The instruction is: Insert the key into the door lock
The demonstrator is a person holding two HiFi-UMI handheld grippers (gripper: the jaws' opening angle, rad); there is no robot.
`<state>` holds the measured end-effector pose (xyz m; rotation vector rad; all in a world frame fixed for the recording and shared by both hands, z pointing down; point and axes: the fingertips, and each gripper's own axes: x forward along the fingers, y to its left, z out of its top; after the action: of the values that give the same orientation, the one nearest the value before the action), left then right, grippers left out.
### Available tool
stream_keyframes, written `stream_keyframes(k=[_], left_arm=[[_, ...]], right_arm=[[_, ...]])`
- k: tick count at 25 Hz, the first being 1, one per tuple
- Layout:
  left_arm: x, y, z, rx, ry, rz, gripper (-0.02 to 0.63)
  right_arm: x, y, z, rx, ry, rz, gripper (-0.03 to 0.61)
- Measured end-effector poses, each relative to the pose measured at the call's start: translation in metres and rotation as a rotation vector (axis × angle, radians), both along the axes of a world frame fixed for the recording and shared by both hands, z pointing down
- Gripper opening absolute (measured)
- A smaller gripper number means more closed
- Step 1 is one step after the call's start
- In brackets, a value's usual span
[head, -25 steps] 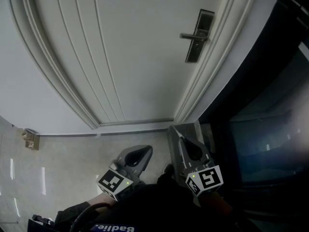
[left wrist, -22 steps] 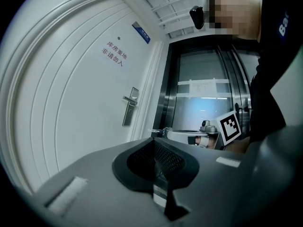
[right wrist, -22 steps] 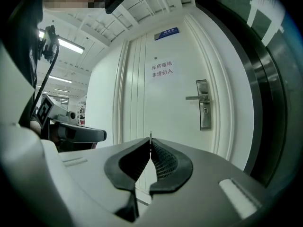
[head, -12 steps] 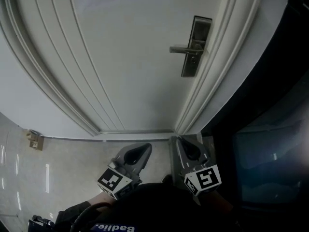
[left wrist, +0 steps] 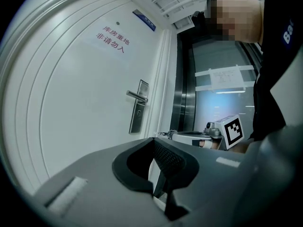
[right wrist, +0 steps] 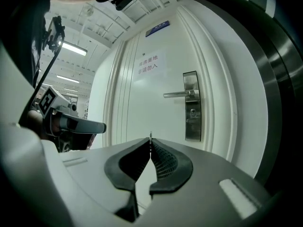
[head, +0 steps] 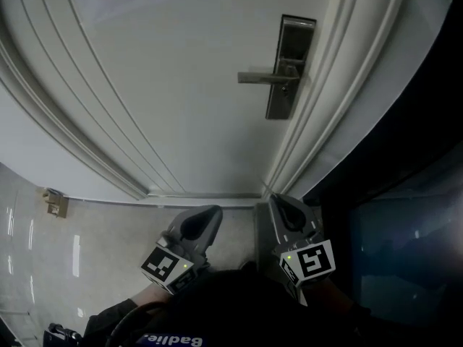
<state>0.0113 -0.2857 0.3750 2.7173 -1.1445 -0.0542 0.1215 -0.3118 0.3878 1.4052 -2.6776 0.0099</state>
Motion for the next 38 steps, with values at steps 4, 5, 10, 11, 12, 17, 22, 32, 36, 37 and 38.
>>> stream_keyframes(k=[4, 5, 10, 11, 12, 17, 22, 32, 36, 37, 38], left_arm=[[-0.003, -0.017, 0.001, -0.003, 0.008, 0.027, 0.020], [-0.004, -0.021, 0.001, -0.003, 0.008, 0.037, 0.020], [-0.013, -0.036, -0.001, -0.008, 0.020, 0.078, 0.020], [-0.014, -0.039, -0.001, -0.008, 0.023, 0.085, 0.020], [-0.015, -0.041, -0.001, -0.007, 0.026, 0.092, 0.020], [-0.017, -0.047, 0.003, -0.015, 0.034, 0.115, 0.020], [-0.025, -0.047, 0.010, -0.027, 0.033, 0.113, 0.020], [-0.032, -0.044, 0.011, -0.042, 0.032, 0.105, 0.020], [-0.037, -0.042, 0.018, -0.047, 0.041, 0.090, 0.020], [-0.038, -0.042, 0.020, -0.047, 0.041, 0.087, 0.020], [-0.039, -0.041, 0.020, -0.047, 0.039, 0.085, 0.020]], right_arm=[[-0.002, -0.017, -0.004, 0.010, 0.016, 0.031, 0.012], [-0.003, -0.020, -0.005, 0.012, 0.020, 0.044, 0.012], [-0.003, -0.037, -0.014, 0.045, 0.067, 0.099, 0.011], [-0.003, -0.040, -0.016, 0.056, 0.077, 0.109, 0.012], [-0.001, -0.044, -0.018, 0.065, 0.086, 0.120, 0.012], [0.009, -0.061, -0.027, 0.098, 0.122, 0.175, 0.012], [0.016, -0.076, -0.033, 0.149, 0.254, 0.230, 0.012], [0.033, -0.111, -0.050, 0.315, 0.576, 0.314, 0.011], [0.040, -0.124, -0.054, 0.352, 0.730, 0.370, 0.012], [0.041, -0.127, -0.054, 0.355, 0.775, 0.381, 0.012], [0.042, -0.131, -0.053, 0.361, 0.816, 0.389, 0.012]])
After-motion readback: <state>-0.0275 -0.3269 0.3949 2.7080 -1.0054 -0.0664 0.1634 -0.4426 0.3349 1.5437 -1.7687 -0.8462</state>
